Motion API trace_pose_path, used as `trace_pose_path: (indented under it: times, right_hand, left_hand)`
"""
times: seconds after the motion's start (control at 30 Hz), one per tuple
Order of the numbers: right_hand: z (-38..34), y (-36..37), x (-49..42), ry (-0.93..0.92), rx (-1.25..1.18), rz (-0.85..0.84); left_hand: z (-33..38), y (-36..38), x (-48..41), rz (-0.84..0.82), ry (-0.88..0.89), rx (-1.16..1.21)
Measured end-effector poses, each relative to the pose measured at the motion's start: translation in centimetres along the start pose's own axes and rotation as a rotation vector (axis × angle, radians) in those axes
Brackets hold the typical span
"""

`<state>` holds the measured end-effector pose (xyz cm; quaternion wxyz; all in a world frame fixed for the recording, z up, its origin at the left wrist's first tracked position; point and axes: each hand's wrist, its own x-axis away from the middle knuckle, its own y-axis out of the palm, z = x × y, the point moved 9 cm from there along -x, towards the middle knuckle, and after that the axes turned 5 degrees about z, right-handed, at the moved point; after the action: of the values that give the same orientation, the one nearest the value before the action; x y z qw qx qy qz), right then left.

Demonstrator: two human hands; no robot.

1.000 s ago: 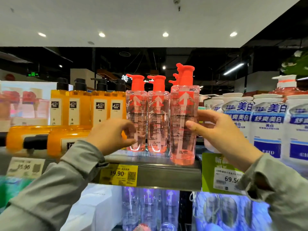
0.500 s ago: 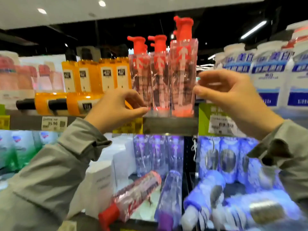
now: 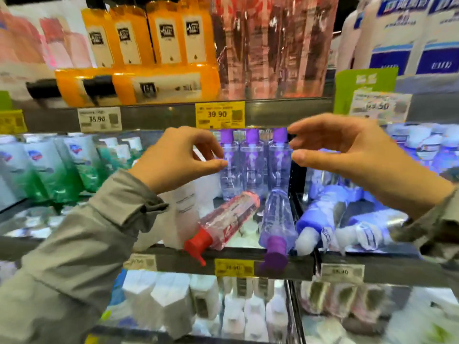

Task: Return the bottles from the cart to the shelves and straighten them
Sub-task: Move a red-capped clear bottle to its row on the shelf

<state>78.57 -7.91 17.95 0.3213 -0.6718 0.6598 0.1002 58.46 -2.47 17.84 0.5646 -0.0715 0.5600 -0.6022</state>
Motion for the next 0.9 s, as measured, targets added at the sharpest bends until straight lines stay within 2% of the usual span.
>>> trace_pose_path:
  times: [0.17, 0.3, 0.37, 0.47, 0.73, 0.9]
  right_hand:
    - [3.6, 4.9, 0.6, 0.106, 0.099, -0.132]
    - [5.6, 7.4, 1.0, 0.179, 0.066, -0.161]
    - [6.4, 8.3, 1.1, 0.194, 0.122, -0.192]
    - [7.9, 9.1, 1.2, 0.193, 0.269, -0.257]
    - [10.2, 11.3, -0.6, 0.164, 0.359, -0.405]
    - [12.0, 14.7, -1.6, 0.070, 0.481, -0.626]
  left_hand:
    - [-3.5, 1.5, 3.0, -0.071, -0.044, 0.054]
    - [-5.4, 2.5, 5.1, -0.133, -0.074, 0.095]
    - [-6.6, 2.5, 5.8, -0.141, -0.101, 0.066]
    - [-7.9, 2.8, 6.5, -0.158, -0.135, 0.056]
    - [-9.2, 2.2, 7.7, -0.181, -0.211, -0.026]
    - [-9.5, 2.4, 7.9, -0.186, -0.243, -0.075]
